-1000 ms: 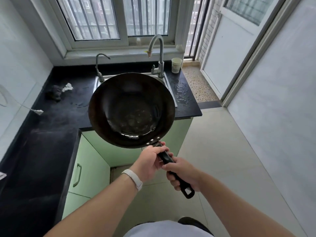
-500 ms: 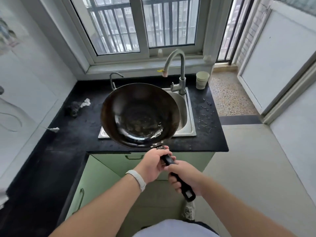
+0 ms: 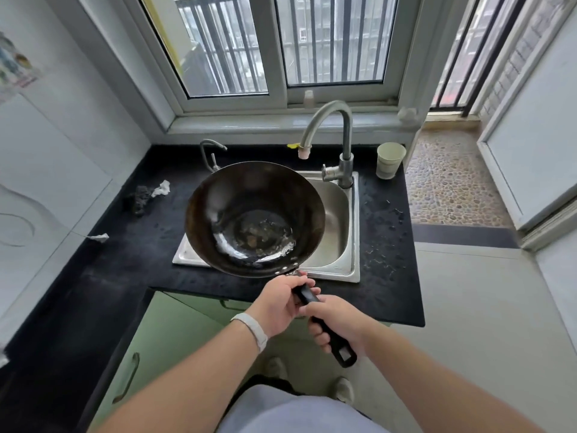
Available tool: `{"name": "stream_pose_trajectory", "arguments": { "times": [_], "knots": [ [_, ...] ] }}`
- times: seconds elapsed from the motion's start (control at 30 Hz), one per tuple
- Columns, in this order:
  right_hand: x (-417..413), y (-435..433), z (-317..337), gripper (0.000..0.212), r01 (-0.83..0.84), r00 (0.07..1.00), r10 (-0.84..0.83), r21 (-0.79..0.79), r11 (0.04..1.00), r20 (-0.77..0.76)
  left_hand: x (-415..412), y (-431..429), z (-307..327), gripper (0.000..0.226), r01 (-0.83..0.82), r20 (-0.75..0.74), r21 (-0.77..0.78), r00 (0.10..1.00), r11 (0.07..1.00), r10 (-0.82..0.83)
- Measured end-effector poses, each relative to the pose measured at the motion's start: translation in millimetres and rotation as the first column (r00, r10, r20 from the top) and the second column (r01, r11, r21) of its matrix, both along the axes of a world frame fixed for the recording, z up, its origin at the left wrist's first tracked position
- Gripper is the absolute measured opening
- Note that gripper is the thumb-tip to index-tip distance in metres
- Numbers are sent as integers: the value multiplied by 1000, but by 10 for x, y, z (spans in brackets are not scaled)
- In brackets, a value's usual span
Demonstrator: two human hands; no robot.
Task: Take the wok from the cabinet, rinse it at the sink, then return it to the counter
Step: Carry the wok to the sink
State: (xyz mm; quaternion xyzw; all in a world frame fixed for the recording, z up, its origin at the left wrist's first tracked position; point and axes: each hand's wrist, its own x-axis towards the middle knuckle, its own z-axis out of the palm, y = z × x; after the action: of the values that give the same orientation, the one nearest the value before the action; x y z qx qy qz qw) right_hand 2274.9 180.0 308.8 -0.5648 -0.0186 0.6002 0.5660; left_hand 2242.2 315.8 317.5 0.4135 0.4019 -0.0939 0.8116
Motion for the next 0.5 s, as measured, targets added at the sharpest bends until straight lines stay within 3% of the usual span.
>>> {"name": "stream_pose_trajectory", "arguments": {
  "times": [0.33, 0.5],
  "knots": [
    [419, 215, -76, 3, 51, 997, -55, -72, 996, -62, 451, 230, -149, 11, 61, -25, -72, 998, 996, -63],
    [566, 478, -124, 10, 85, 993, -95, -141, 986, -66, 644, 521, -351, 20, 155, -16, -75, 988, 985, -157]
  ]
}}
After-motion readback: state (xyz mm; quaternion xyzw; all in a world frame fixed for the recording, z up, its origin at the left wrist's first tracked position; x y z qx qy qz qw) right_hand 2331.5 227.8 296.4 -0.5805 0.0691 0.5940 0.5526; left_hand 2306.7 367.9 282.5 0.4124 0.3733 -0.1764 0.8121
